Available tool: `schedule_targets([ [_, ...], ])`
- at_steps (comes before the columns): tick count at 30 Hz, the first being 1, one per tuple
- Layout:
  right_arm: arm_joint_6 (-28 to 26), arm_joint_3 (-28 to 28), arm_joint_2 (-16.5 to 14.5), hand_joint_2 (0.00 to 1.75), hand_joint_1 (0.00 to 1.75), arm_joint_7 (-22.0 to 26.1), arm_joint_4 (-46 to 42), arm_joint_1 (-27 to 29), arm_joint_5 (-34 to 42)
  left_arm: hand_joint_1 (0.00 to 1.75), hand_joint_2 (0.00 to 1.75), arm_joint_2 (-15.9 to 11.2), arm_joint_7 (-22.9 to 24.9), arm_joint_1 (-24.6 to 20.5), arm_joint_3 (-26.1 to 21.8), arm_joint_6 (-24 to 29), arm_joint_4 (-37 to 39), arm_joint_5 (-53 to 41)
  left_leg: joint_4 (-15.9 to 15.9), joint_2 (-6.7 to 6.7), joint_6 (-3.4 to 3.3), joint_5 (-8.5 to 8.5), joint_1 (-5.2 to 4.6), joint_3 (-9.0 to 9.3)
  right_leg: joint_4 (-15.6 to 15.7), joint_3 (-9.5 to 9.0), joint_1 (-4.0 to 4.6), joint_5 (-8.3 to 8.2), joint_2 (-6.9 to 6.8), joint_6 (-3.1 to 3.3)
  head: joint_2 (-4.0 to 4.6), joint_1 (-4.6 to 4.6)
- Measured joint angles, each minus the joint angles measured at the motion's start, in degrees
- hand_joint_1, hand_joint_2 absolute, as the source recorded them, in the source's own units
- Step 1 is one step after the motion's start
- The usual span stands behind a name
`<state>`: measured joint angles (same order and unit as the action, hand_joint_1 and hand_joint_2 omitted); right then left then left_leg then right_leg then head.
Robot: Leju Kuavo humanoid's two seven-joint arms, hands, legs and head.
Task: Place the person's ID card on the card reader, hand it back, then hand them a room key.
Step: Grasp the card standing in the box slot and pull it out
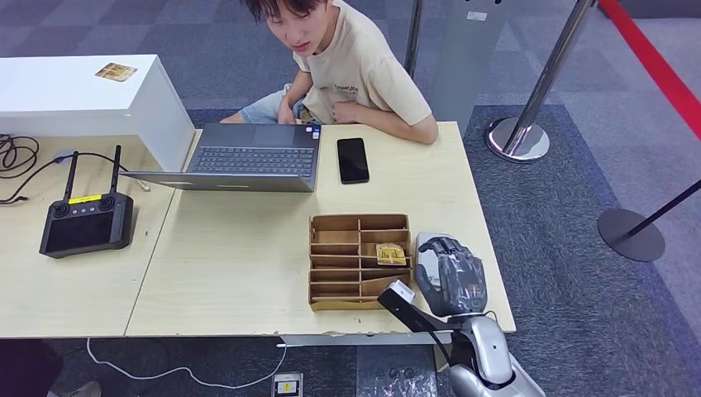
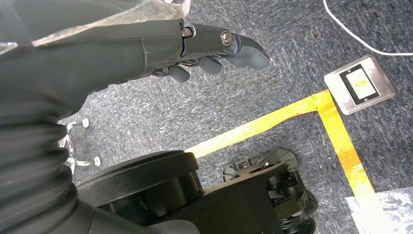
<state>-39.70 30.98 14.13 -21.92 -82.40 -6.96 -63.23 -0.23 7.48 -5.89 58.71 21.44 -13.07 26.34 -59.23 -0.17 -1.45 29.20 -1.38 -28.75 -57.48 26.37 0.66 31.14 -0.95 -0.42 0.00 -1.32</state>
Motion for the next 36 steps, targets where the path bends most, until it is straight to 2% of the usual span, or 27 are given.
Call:
schedule_targets([
  [8, 0.09, 0.32, -0.12, 1.75, 0.89, 0.0, 0.31, 0.0, 0.01, 0.0, 1.75, 0.02, -0.06, 0.0, 0.01, -0.06, 0.0, 0.08, 0.0, 0.0, 0.0, 0.0, 0.0, 0.0, 0.0, 0.0, 0.0, 0.0, 0.0, 0.0, 0.0, -0.01],
  [23, 2.02, 1.14, -0.32, 1.75, 0.99, 0.75, 1.03, -2.16, 0.25, 0.0, 1.75, 0.01, -0.42, -0.02, 0.01, -0.54, 0.0, -0.11, 0.0, 0.0, 0.0, 0.0, 0.0, -0.01, 0.0, 0.0, 0.0, 0.0, 0.0, 0.0, 0.0, 0.0],
  [36, 2.46, 1.81, -0.37, 1.75, 0.96, 0.94, 1.93, -3.18, 0.89, 0.0, 1.75, -0.01, -0.39, -0.03, 0.01, -0.96, 0.0, -0.09, 0.0, -0.01, 0.0, 0.0, 0.0, -0.01, 0.0, 0.0, 0.0, 0.0, 0.0, 0.0, 0.0, 0.01],
])
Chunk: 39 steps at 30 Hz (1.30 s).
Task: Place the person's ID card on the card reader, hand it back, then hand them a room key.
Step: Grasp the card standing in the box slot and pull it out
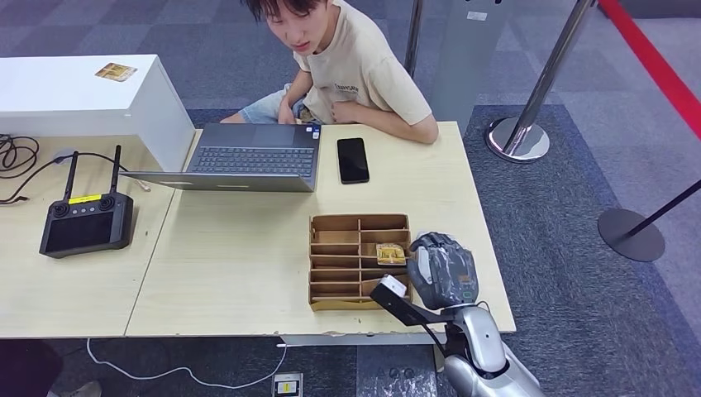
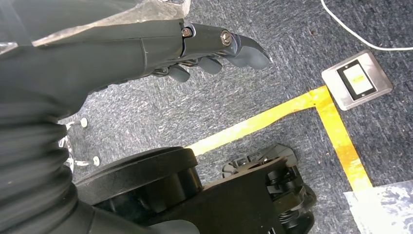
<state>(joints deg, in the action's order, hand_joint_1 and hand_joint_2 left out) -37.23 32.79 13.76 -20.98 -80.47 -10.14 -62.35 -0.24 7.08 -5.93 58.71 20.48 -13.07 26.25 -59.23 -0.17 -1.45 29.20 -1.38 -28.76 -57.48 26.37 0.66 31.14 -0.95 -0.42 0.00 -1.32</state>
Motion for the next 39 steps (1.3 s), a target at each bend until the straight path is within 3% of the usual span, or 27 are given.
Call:
schedule_targets([
  [14, 0.1, 0.61, 0.02, 1.75, 0.86, -0.09, 0.25, -0.06, 0.08, 0.0, 1.75, 0.0, 0.0, 0.0, 0.01, 0.01, 0.0, 0.13, 0.0, 0.0, 0.0, 0.0, 0.0, 0.0, 0.0, 0.0, 0.0, 0.0, 0.0, 0.0, 0.0, 0.0],
  [39, -1.48, 0.63, 0.02, 1.75, 0.89, -0.4, 0.85, 1.22, 1.24, 0.0, 1.75, 0.01, 0.09, 0.0, 0.02, 0.85, 0.0, 0.59, 0.0, 0.01, 0.0, 0.0, 0.0, -0.01, 0.0, 0.02, 0.0, 0.0, 0.0, 0.0, 0.0, -0.01],
])
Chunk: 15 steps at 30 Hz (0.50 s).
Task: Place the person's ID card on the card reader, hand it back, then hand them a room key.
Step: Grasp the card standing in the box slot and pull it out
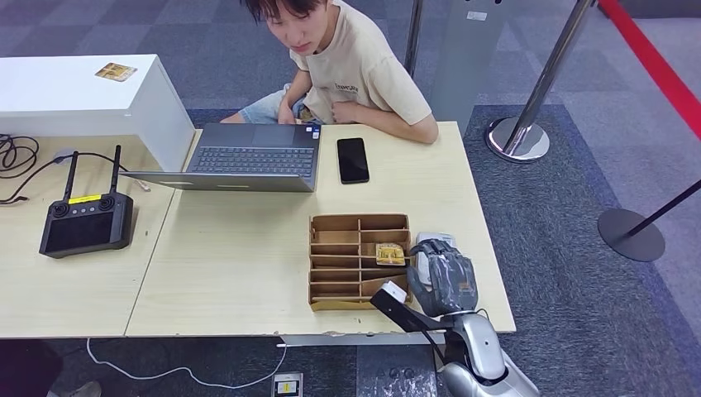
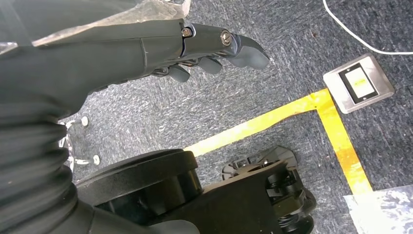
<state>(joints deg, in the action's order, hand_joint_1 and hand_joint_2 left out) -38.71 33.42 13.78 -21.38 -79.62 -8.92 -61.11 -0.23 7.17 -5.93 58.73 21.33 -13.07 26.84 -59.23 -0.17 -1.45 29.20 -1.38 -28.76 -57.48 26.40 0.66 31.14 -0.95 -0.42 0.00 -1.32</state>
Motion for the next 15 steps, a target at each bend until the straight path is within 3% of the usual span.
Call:
schedule_targets([
  [15, -0.38, 0.0, -0.01, 1.75, 0.91, 0.03, 1.33, 0.35, 0.31, 0.0, 1.75, 0.01, 0.0, 0.0, 0.04, 0.11, 0.0, -0.18, 0.0, 0.0, 0.0, 0.0, 0.0, -0.01, 0.0, 0.02, 0.0, 0.0, 0.0, 0.0, 0.0, 0.0],
])
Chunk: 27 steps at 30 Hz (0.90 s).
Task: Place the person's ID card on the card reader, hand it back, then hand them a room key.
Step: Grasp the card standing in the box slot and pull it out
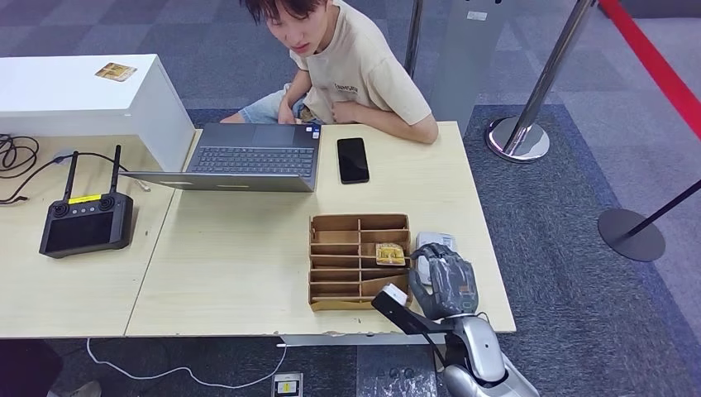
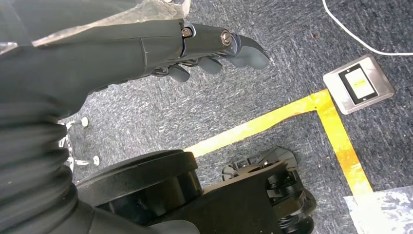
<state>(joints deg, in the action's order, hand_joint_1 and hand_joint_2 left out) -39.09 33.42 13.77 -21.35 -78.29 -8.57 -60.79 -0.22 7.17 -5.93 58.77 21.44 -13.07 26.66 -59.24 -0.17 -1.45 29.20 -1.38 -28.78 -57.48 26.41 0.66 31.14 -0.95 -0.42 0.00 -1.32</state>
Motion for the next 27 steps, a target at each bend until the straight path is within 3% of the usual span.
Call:
schedule_targets([
  [17, -0.09, 0.02, -0.01, 1.75, 0.9, 0.02, 0.04, 0.12, 0.56, 0.0, 1.75, 0.0, 0.0, 0.0, 0.35, -0.02, 0.0, -0.25, 0.0, 0.0, 0.0, 0.0, 0.0, 0.0, 0.0, 0.0, 0.0, 0.0, 0.0, 0.0, 0.0, 0.01],
  [27, -0.1, 0.0, 0.0, 1.75, 0.66, 0.02, 0.01, 0.06, 0.54, 0.0, 1.75, 0.0, 0.0, -0.01, 0.51, -0.04, 0.0, -0.26, 0.0, 0.01, 0.0, 0.0, 0.0, 0.01, 0.0, -0.01, 0.0, 0.0, 0.0, 0.0, 0.0, 0.01],
])
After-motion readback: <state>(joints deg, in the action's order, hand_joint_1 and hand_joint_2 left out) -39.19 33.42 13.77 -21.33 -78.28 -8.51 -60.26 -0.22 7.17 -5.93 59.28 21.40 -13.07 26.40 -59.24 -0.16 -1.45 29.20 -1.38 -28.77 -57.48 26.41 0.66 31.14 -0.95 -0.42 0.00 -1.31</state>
